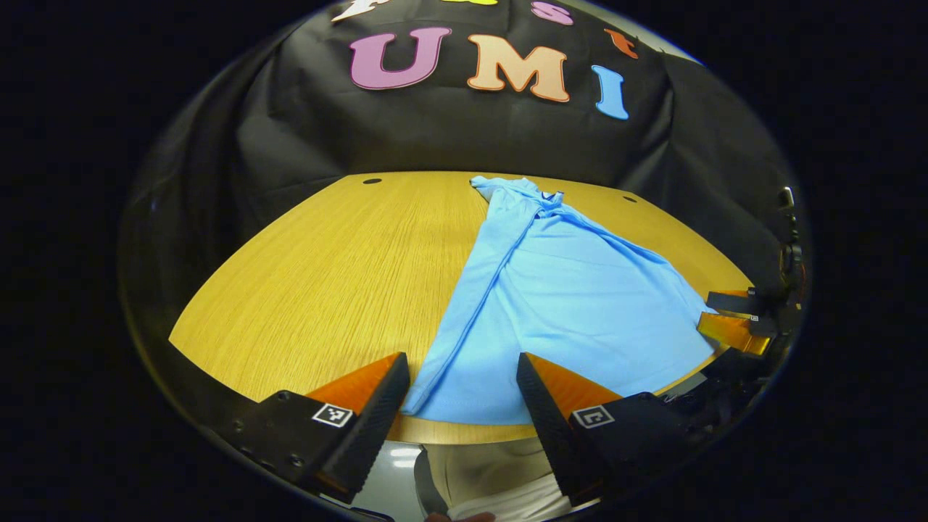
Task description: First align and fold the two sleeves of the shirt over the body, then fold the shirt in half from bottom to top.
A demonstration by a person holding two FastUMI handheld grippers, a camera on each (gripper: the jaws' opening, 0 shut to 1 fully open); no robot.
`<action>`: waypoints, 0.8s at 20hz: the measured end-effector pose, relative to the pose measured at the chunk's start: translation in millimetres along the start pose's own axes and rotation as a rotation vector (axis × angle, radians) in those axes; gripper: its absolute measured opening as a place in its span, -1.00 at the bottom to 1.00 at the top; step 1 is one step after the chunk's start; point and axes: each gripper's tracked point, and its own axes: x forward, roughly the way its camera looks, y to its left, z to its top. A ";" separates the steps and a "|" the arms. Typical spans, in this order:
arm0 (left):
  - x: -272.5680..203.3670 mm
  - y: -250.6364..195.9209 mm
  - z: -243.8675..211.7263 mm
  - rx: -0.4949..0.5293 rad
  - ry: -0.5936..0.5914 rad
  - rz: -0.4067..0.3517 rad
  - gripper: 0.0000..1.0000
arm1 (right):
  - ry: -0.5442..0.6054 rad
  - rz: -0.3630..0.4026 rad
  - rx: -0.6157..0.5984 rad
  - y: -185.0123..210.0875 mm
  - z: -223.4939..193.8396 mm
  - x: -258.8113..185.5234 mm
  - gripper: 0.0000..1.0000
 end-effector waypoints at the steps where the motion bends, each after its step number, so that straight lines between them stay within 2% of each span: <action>1: -0.5 0.7 0.2 0.009 -0.002 0.005 0.88 | 0.001 -0.001 0.001 -0.7 0.7 -0.2 0.89; 5: 0.8 0.9 -1.2 0.018 0.003 0.010 0.87 | -0.013 -0.005 -0.008 0.3 -0.4 1.7 0.97; 7: 1.6 -1.5 -0.5 0.028 -0.002 0.005 0.85 | -0.019 -0.002 0.001 -0.5 0.5 3.6 0.93; 9: 1.1 -10.5 -0.8 0.049 -0.020 -0.020 0.75 | -0.024 0.005 0.000 3.3 0.1 5.1 0.84; 11: -2.5 -13.1 1.3 0.061 -0.037 -0.039 0.36 | -0.025 0.022 0.002 9.9 -0.5 5.9 0.65; 12: -1.4 -16.4 1.1 0.063 -0.042 -0.048 0.14 | -0.024 0.031 0.000 13.1 -0.6 7.3 0.39; 13: -1.2 -19.9 1.6 0.061 -0.040 -0.064 -0.01 | -0.019 0.043 0.003 17.2 -0.3 7.6 0.24; 16: 0.6 -27.5 1.9 0.054 -0.052 -0.082 -0.74 | -0.012 0.073 0.027 23.7 -0.5 9.8 -0.34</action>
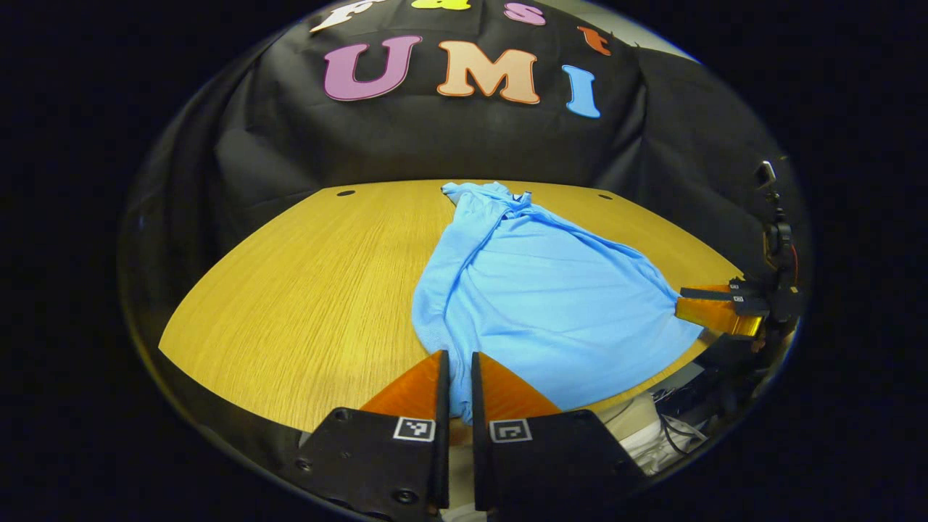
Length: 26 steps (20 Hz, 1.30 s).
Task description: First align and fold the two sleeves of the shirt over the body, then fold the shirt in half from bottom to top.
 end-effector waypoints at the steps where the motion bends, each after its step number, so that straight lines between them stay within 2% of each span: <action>1: -1.2 -0.9 0.9 0.001 -0.007 -0.004 -0.75 | -0.004 0.006 0.005 2.1 -0.5 -0.4 -0.46; 2: -1.2 -0.7 0.4 -0.002 -0.013 -0.009 -0.83 | -0.013 0.009 0.009 3.3 0.9 -0.6 -0.68; 6: -0.5 -0.4 2.1 -0.015 -0.050 -0.025 -0.89 | 0.000 0.041 0.045 8.4 -0.3 1.6 -0.91; 10: 0.4 -1.8 3.9 -0.002 -0.051 -0.037 -0.93 | -0.010 0.025 -0.001 10.0 2.6 0.0 -0.93; 14: 1.6 -9.5 8.5 0.000 -0.046 -0.067 -0.98 | -0.011 0.010 0.007 3.9 8.4 2.5 -0.88; 16: 4.0 -10.0 15.1 -0.020 -0.054 -0.077 -0.99 | -0.037 0.008 0.012 3.6 20.1 2.9 -0.93; 18: 6.4 -8.2 28.8 -0.029 -0.078 -0.075 -0.95 | -0.069 0.008 0.007 3.1 36.0 4.4 -0.93; 21: 14.6 -6.0 57.5 -0.026 -0.128 -0.076 -0.99 | -0.099 -0.002 -0.007 -2.1 59.2 14.8 -0.94; 26: 39.3 -0.2 91.8 -0.051 -0.167 -0.083 -1.00 | -0.110 -0.003 -0.003 -5.6 92.1 38.4 -0.94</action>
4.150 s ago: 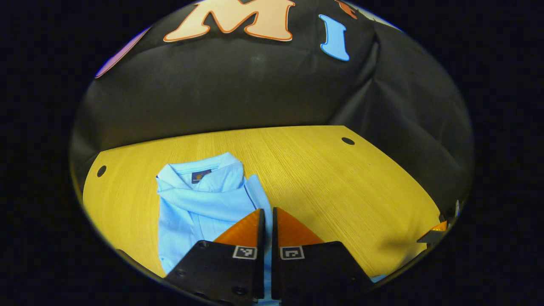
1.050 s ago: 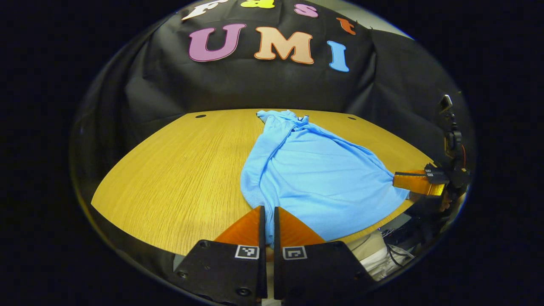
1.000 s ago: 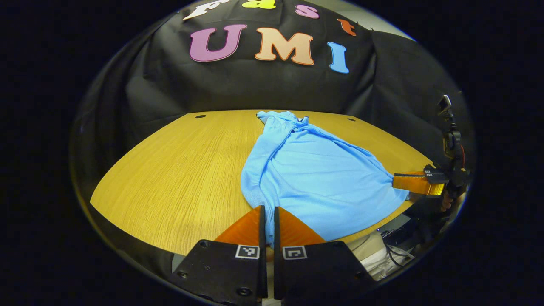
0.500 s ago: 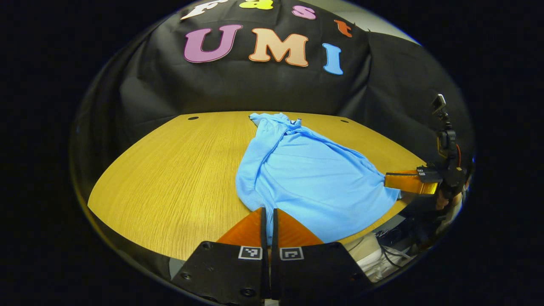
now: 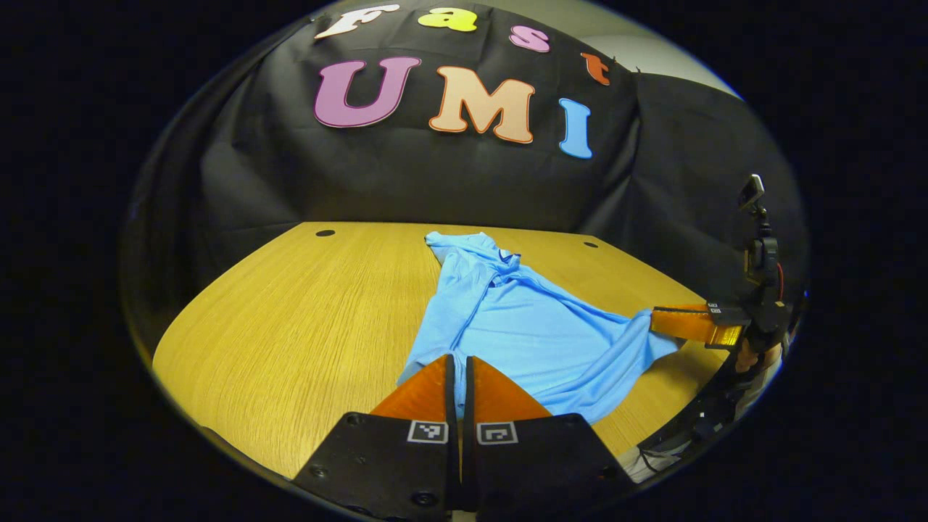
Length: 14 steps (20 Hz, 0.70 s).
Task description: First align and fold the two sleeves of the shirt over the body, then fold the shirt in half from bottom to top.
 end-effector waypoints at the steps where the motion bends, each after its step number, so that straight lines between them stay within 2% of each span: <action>1: 5.7 2.9 5.2 -0.006 -0.002 0.002 -0.99 | 0.001 -0.001 -0.001 -0.9 4.7 4.7 -0.94; 5: 31.1 13.2 36.0 -0.037 -0.031 0.001 -1.00 | 0.002 -0.011 0.008 -8.8 29.2 26.9 -0.94; 9: 66.2 37.4 78.4 -0.056 -0.088 0.034 -1.00 | -0.016 -0.040 -0.032 -25.0 65.9 59.0 -0.93; 14: 117.9 62.3 116.6 -0.101 -0.113 0.072 -1.00 | -0.051 -0.088 -0.041 -53.4 122.2 117.7 -0.94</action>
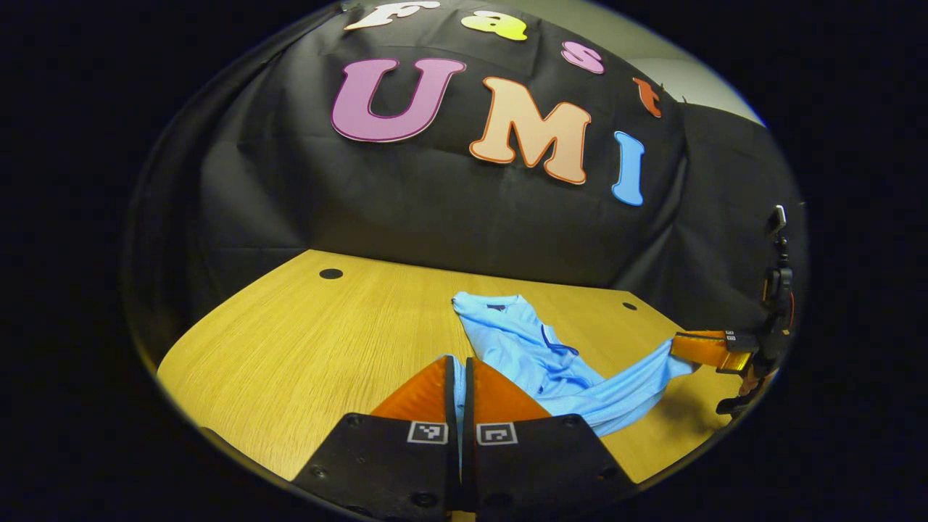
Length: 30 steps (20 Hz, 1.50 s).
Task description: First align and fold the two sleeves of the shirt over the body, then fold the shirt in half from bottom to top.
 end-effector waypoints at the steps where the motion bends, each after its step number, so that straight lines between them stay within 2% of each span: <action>1: 10.8 -0.3 8.7 -0.010 -0.012 -0.001 -1.00 | -0.001 -0.004 0.015 -2.9 9.4 13.8 -0.94; 5: 56.5 -0.4 44.8 -0.034 -0.048 0.001 -1.00 | 0.003 -0.034 0.017 -14.4 31.5 66.2 -0.94; 10: 115.8 8.8 75.2 -0.001 -0.094 0.037 -1.00 | 0.012 -0.050 0.034 -15.7 52.9 122.7 -0.94; 13: 151.8 28.0 73.0 -0.001 -0.083 0.090 -1.00 | 0.009 -0.090 0.022 -26.3 61.8 155.6 -0.94; 17: 197.4 46.3 55.3 -0.026 -0.033 0.129 -1.00 | 0.052 -0.124 0.062 -41.2 43.0 195.8 -0.94; 18: 206.0 49.4 50.9 -0.027 -0.024 0.136 -0.95 | 0.066 -0.125 0.072 -43.0 35.9 201.2 -0.94; 23: 222.4 61.2 43.0 0.002 -0.028 0.176 -1.00 | 0.084 -0.118 0.099 -48.2 21.7 215.1 -0.91; 24: 219.8 65.0 43.3 0.005 -0.034 0.185 -0.97 | 0.071 -0.125 0.083 -51.2 24.7 212.9 -0.77; 27: 209.2 77.4 45.8 0.035 -0.032 0.250 -0.77 | 0.037 -0.110 0.073 -48.0 39.0 205.4 -0.62; 30: 187.4 78.9 54.6 0.049 -0.049 0.285 0.39 | 0.040 -0.069 0.085 -42.1 38.0 188.7 0.69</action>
